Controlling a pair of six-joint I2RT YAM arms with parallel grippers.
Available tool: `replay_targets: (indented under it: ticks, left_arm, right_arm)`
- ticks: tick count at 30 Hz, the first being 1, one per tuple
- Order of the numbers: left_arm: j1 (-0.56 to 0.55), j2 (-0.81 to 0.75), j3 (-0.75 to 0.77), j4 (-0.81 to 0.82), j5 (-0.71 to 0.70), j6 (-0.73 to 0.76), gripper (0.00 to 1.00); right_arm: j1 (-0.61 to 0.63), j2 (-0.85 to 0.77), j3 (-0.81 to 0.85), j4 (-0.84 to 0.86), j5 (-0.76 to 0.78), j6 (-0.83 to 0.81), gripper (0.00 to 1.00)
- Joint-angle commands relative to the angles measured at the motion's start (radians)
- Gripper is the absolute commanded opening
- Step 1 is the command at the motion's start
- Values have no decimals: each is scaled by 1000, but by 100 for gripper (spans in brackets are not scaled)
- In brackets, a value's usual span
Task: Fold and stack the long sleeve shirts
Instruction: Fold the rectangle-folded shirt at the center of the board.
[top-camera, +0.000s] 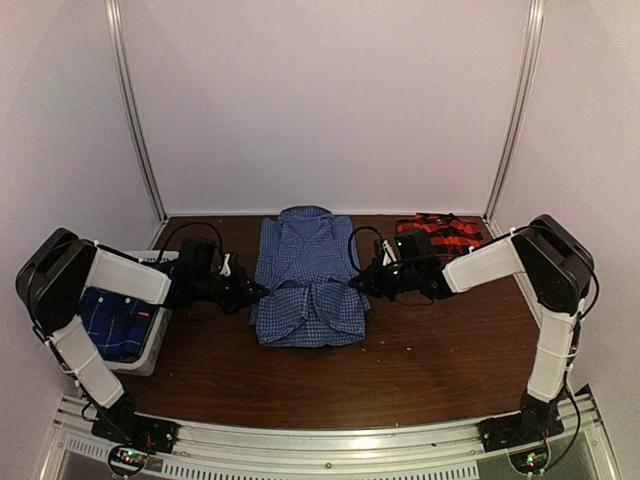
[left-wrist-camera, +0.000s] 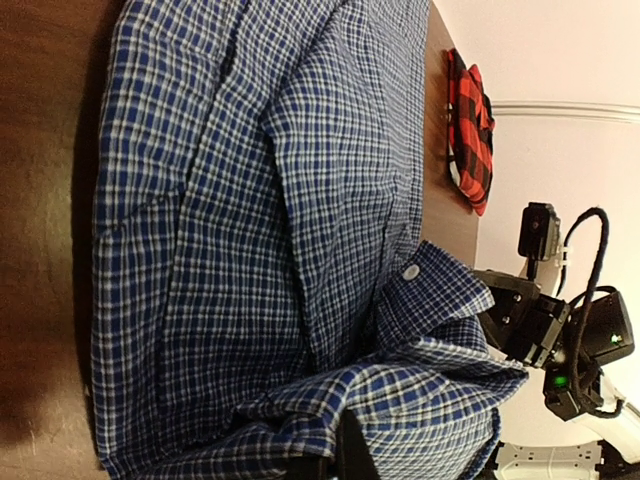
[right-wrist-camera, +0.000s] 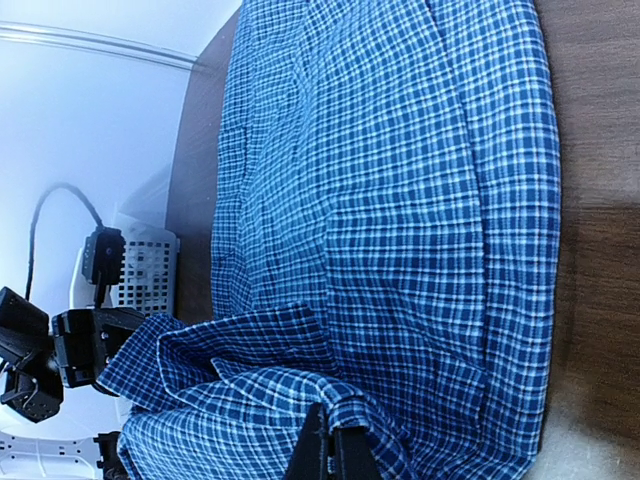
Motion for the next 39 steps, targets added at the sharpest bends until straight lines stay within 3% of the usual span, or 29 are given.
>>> replay_targets:
  ticks: [1,4,8,12,20,24,30,39]
  left_arm:
    - [12,43,69,16,-53,34,0]
    - [15,57,83,-3,-71,49,0]
    - [18,50,116,-66,-96,93,2]
    - [31,14,113,-107,-133,124,31]
    - [52,-44,158,-191,-134,243,61]
    - [52,-50,173,-240,-124,292,59]
    - [13,-44,175,-200,-53,292,48]
    - [-81,154,335,-196,-4,318,42]
  right_arm:
    - [-25,35,30,6,25,-11,0]
    - [-37,46,38,7,25,-9,6]
    - [-43,31,54,-11,27,-34,25]
    - [-44,1,91,-86,51,-94,42]
    - [-44,-57,101,-194,75,-170,50]
    - [-42,-94,71,-232,96,-204,48]
    - [-16,-137,46,-253,130,-255,34]
    - [75,-10,197,-294,130,-321,31]
